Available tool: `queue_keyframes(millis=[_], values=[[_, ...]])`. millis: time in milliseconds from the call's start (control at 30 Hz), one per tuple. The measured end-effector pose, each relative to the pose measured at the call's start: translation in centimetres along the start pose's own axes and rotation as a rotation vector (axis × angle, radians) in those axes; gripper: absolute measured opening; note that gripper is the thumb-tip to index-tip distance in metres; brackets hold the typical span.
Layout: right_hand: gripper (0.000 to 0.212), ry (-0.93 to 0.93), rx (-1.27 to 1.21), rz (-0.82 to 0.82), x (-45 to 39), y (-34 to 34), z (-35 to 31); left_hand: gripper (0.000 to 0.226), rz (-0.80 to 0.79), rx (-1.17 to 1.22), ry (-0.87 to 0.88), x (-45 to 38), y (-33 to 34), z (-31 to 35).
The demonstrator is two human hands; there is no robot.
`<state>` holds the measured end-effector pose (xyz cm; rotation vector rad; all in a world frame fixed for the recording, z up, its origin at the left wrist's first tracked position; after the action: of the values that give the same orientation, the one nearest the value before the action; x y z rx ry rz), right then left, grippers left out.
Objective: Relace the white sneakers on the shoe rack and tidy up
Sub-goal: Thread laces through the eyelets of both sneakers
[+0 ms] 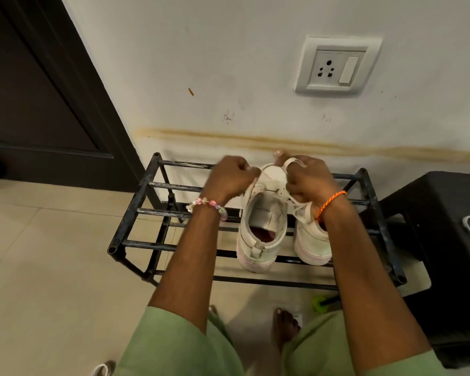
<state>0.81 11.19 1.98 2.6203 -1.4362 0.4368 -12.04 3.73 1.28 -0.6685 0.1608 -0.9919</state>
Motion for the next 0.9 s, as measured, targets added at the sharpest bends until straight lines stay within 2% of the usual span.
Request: queue_keyframes(millis=[100, 167, 233, 300, 367, 433, 567, 700, 767, 800, 867, 900], values=[[0.018, -0.085, 0.464, -0.293, 4.0, 1.4, -2.0, 0.028, 0.225, 0.044, 0.092, 0.6, -3.4, 1.3], [0.019, -0.157, 0.457, -0.368, 6.0, 1.5, -2.8, 0.031, 0.228, 0.086, 0.049, 0.9, -4.4, 1.4], [0.023, -0.224, 0.110, -0.259, 6.7, 0.2, -3.7, 0.032, 0.162, 0.181, -0.075, 1.6, -4.8, 0.8], [0.025, -0.256, -0.278, -0.036, 6.9, -1.9, -4.3, 0.037, 0.075, 0.439, -0.205, 3.4, -4.6, 1.0], [0.021, -0.275, -0.365, 0.096, 7.7, -2.7, -4.9, 0.039, 0.020, 0.695, -0.216, 5.5, -4.6, 2.9], [0.012, -0.296, -0.232, 0.042, 9.2, -1.4, -5.7, 0.038, -0.022, 0.769, -0.135, 7.1, -5.0, 6.1], [0.014, -0.324, 0.000, -0.177, 11.4, 1.7, -6.9, 0.033, -0.121, 0.814, 0.038, 9.6, -6.4, 13.0], [0.016, -0.361, -0.210, -0.040, 12.0, 0.5, -9.0, 0.009, -0.064, 0.717, 0.160, 11.1, -6.5, 14.6], [0.021, -0.307, -0.205, -0.005, 12.4, -0.9, -8.8, 0.009, -0.086, 0.725, 0.145, 11.5, -5.4, 14.0], [0.020, -0.281, -0.207, -0.004, 12.6, -1.6, -8.4, 0.010, -0.089, 0.646, 0.113, 11.6, -4.5, 13.3], [0.017, -0.236, -0.220, -0.002, 12.7, -3.4, -7.5, 0.006, -0.174, 0.478, 0.038, 12.2, -2.0, 12.3], [0.019, -0.216, -0.211, -0.001, 12.6, -4.2, -7.1, 0.013, -0.276, 0.473, -0.001, 12.6, -0.3, 12.0]])
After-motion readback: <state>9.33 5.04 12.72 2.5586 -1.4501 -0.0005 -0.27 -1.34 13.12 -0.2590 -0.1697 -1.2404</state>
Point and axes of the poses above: each hand's wrist, its own x-axis away from the middle knuckle, its own y-axis out of the palm, z = x × y, the point moved 5 cm from there along -x, towards the middle knuckle, and after that the axes turned 4 degrees about -x, right-handed, at the moved point
